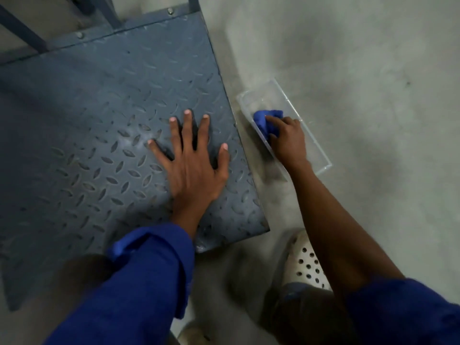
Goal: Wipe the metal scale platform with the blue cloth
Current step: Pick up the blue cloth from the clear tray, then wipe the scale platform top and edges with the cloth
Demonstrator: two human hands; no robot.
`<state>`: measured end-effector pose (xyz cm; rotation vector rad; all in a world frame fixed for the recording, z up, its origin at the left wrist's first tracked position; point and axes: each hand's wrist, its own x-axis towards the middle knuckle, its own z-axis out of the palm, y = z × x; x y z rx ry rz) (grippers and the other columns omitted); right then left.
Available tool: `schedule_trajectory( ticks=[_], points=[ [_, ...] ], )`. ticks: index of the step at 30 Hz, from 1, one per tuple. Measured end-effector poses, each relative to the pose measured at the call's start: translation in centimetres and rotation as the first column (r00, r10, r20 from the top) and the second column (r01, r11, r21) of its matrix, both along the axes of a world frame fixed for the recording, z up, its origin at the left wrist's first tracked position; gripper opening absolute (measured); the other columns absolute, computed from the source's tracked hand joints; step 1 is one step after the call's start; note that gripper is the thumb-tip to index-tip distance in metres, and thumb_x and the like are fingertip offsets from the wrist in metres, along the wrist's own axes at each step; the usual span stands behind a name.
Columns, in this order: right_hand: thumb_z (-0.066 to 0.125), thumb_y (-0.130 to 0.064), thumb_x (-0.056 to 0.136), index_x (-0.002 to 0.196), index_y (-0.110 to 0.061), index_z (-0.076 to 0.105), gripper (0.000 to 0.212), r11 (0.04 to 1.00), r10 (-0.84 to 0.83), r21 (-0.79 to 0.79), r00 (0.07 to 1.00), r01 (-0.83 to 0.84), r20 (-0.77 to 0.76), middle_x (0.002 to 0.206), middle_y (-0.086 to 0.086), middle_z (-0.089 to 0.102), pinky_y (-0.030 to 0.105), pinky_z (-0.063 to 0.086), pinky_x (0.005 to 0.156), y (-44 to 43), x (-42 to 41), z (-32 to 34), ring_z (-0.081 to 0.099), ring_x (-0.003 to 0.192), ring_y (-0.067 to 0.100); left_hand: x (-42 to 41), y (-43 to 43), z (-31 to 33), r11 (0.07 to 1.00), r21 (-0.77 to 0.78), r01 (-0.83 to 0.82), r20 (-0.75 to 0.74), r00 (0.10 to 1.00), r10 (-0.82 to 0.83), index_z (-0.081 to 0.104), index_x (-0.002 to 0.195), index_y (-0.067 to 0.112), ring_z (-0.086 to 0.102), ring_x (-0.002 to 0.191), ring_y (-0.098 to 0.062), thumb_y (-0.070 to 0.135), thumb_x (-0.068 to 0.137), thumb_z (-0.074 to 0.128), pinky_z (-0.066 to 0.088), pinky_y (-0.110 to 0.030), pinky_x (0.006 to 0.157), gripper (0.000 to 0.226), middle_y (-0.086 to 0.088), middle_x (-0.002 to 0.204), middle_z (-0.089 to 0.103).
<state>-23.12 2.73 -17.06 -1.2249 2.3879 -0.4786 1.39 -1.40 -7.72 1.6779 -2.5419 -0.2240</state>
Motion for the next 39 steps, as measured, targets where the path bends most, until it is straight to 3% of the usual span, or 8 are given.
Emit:
schedule_trajectory(
  ticks=[4, 10, 17, 22, 26, 29, 32, 39],
  points=[
    [0.062, -0.003, 0.091, 0.135, -0.022, 0.068, 0.049, 0.992, -0.100, -0.075, 0.994, 0.103, 0.047, 0.124, 0.011, 0.068, 0.036, 0.047, 0.100, 0.6, 1.0, 2.3, 0.057, 0.119, 0.033, -0.1, -0.3, 0.3, 0.999, 0.034, 0.006, 0.015, 1.000, -0.007, 0.021, 0.168, 0.030, 0.007, 0.165, -0.033, 0.064, 0.105, 0.026, 0.005, -0.079, 0.121, 0.072, -0.004, 0.178, 0.011],
    [0.065, -0.019, 0.096, 0.138, -0.028, 0.065, 0.043, 0.856, -0.267, -0.448, 0.963, 0.257, 0.042, 0.111, 0.002, 0.068, 0.020, 0.041, 0.086, 3.0, 5.3, 9.2, 0.058, 0.098, 0.021, 0.0, -0.5, 0.2, 0.998, 0.062, 0.025, -0.004, 1.000, -0.024, 0.022, 0.168, 0.029, 0.007, 0.164, -0.034, 0.061, 0.106, 0.027, 0.002, -0.079, 0.121, 0.070, -0.005, 0.178, 0.012],
    [0.071, -0.024, 0.096, 0.133, -0.024, 0.069, 0.038, 0.798, -0.164, -0.581, 0.985, 0.161, 0.047, 0.109, 0.004, 0.071, 0.016, 0.039, 0.088, 3.9, 11.7, 15.8, 0.062, 0.096, 0.022, 3.6, -0.2, 0.5, 0.996, 0.050, 0.078, -0.056, 0.996, -0.076, 0.028, 0.168, 0.026, 0.014, 0.164, -0.033, 0.046, 0.112, 0.028, 0.008, -0.068, 0.128, 0.059, -0.006, 0.177, 0.019],
    [0.065, -0.044, 0.097, 0.136, -0.031, 0.067, 0.041, 0.919, -0.031, -0.394, 0.990, -0.028, -0.141, 0.127, -0.003, 0.070, 0.041, 0.049, 0.092, 3.8, 16.4, 14.4, 0.061, 0.113, 0.025, 7.4, -0.8, 0.7, 1.000, 0.025, -0.013, -0.070, 0.997, 0.015, 0.035, 0.165, 0.023, 0.022, 0.161, -0.035, 0.040, 0.110, 0.030, 0.015, -0.066, 0.126, 0.058, -0.007, 0.175, 0.027],
    [0.057, -0.034, 0.104, 0.132, -0.025, 0.070, 0.032, 0.865, -0.151, -0.501, 0.960, 0.012, -0.236, 0.139, -0.002, 0.066, 0.040, 0.045, 0.094, 3.5, 18.0, 13.9, 0.060, 0.122, 0.024, 9.1, -1.8, 0.8, 1.000, 0.015, -0.025, -0.071, 0.997, 0.026, 0.035, 0.166, 0.022, 0.021, 0.162, -0.036, 0.039, 0.110, 0.030, 0.014, -0.065, 0.126, 0.058, -0.009, 0.174, 0.027],
    [0.049, -0.032, 0.108, 0.148, -0.025, 0.056, 0.042, 0.913, 0.042, -0.379, 0.960, -0.149, -0.275, 0.162, 0.004, 0.044, 0.044, 0.036, 0.115, 2.2, 18.2, 12.6, 0.036, 0.152, 0.029, 8.8, -2.0, 0.5, 1.000, 0.017, -0.026, -0.103, 0.994, 0.028, 0.030, 0.167, 0.023, 0.015, 0.164, -0.034, 0.040, 0.111, 0.026, 0.011, -0.064, 0.128, 0.059, -0.008, 0.176, 0.022],
    [0.037, -0.044, 0.110, 0.162, -0.031, 0.031, 0.054, 0.947, 0.180, -0.212, 0.947, -0.240, -0.266, 0.173, -0.001, 0.022, 0.049, 0.022, 0.126, 1.0, 18.5, 11.2, 0.013, 0.161, 0.025, 8.5, -1.9, 0.1, 0.998, -0.014, -0.054, -0.123, 0.991, 0.052, 0.031, 0.167, 0.025, 0.013, 0.164, -0.031, 0.039, 0.111, 0.027, 0.009, -0.060, 0.130, 0.057, -0.006, 0.176, 0.021],
    [0.026, -0.057, 0.108, 0.166, -0.031, 0.016, 0.064, 0.982, 0.120, -0.098, 0.935, -0.161, -0.333, 0.175, 0.002, 0.011, 0.055, 0.011, 0.128, -0.1, 19.6, 10.3, 0.001, 0.162, 0.028, 8.4, -2.2, -0.1, 0.996, -0.054, -0.077, -0.111, 0.991, 0.070, 0.032, 0.166, 0.024, 0.013, 0.164, -0.030, 0.037, 0.112, 0.030, 0.008, -0.058, 0.131, 0.055, -0.006, 0.176, 0.021]
  ],
)
